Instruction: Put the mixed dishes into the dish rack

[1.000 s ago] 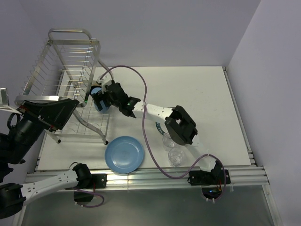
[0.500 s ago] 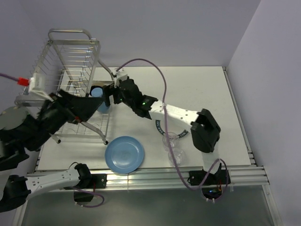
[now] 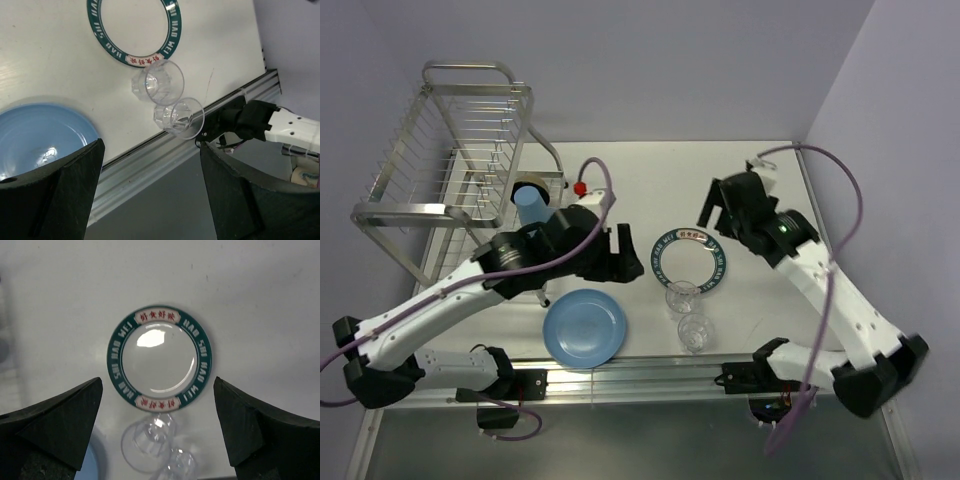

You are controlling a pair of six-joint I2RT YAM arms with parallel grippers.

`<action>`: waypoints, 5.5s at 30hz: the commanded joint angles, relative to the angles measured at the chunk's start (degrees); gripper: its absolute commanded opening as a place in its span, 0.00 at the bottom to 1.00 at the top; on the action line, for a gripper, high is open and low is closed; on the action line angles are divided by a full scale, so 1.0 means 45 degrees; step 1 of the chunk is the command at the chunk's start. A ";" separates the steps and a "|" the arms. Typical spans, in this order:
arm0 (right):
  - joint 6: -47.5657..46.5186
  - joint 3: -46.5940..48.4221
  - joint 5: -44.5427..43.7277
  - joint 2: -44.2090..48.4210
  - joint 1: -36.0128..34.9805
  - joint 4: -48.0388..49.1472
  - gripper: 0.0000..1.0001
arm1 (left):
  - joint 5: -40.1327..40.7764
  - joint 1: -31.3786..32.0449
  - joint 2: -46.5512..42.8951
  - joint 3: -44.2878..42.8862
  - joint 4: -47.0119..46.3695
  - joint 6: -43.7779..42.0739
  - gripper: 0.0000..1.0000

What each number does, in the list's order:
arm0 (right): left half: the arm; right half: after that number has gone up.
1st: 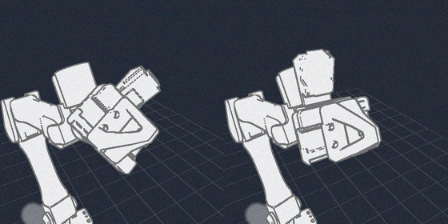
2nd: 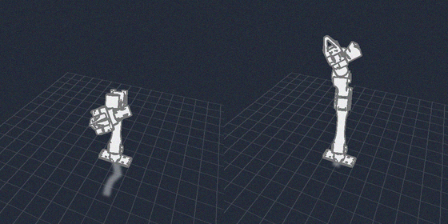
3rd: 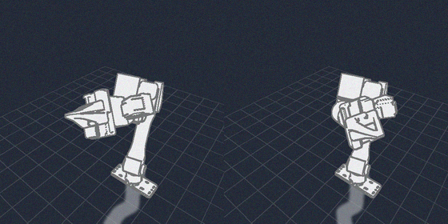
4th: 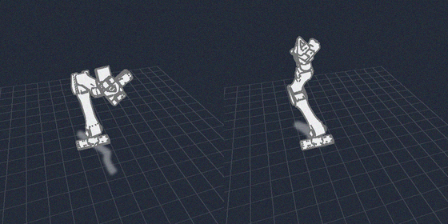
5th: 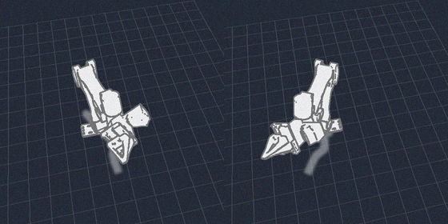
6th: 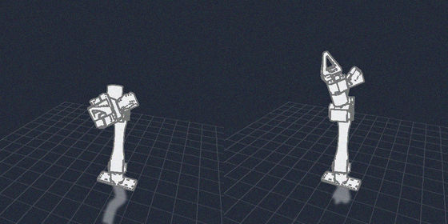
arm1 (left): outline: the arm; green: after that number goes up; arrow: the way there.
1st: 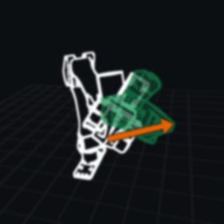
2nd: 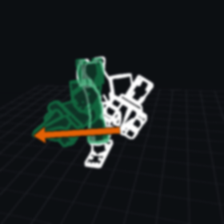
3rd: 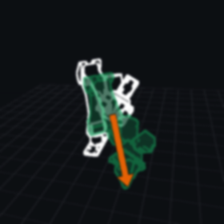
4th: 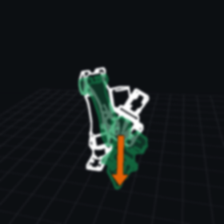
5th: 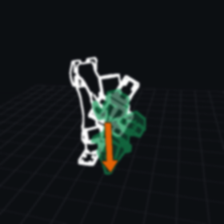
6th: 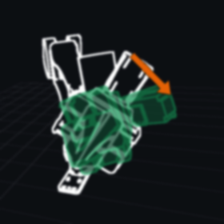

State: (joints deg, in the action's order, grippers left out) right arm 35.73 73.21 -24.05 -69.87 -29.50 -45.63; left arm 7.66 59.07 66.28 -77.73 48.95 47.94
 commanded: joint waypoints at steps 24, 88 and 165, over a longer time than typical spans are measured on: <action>0.0616 -0.1210 0.0521 0.6346 0.0090 -0.3338 1.00 | -0.3636 -0.0040 0.7437 -0.1242 -0.2615 -0.2724 0.64; 1.1669 0.1484 1.3686 0.0800 0.0462 0.9494 0.96 | 0.3630 -0.1544 -0.2327 0.0302 -0.9177 -0.5458 0.00; -0.5907 0.5977 0.4915 -1.0528 -0.6101 1.2502 0.00 | 0.3981 -0.1544 -0.6253 -0.2315 -0.0819 -0.0049 0.90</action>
State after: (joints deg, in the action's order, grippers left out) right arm 12.14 95.68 -0.03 -117.64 -55.31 4.25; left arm 26.39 51.99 36.86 -86.52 45.71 48.97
